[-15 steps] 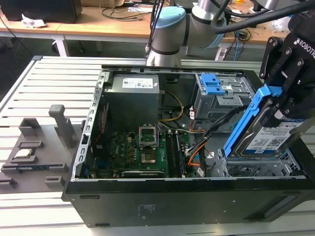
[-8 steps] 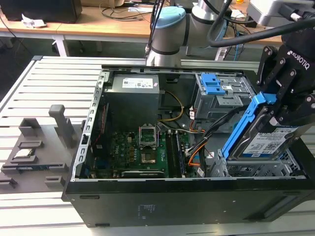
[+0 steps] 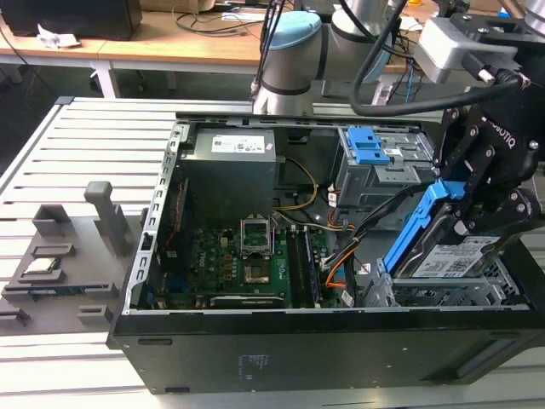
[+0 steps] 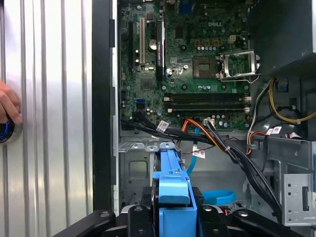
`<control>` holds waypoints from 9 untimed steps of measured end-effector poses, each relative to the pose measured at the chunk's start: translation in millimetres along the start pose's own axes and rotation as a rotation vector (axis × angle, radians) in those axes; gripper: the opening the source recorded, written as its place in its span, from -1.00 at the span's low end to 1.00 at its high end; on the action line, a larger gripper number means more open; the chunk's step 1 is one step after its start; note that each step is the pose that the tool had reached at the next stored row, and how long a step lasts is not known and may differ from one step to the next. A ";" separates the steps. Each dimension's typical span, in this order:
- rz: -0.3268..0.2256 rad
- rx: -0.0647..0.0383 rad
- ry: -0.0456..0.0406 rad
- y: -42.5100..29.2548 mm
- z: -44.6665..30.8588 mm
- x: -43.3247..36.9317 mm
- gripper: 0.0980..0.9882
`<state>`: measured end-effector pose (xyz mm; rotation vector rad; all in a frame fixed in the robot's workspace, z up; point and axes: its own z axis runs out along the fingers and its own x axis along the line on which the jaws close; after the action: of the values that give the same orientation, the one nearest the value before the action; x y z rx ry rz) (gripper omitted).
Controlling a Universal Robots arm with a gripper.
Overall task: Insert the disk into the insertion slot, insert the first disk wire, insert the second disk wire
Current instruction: 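Insert the disk into the insertion slot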
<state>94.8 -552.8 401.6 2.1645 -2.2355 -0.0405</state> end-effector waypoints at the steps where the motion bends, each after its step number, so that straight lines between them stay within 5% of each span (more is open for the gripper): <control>1: 0.000 0.000 -0.0001 -0.2 5.0 0.0 -0.39; 9: 0.000 0.000 0.0000 -0.6 15.7 -0.1 -0.39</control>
<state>94.8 -552.7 385.9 2.1645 -2.2355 -0.0405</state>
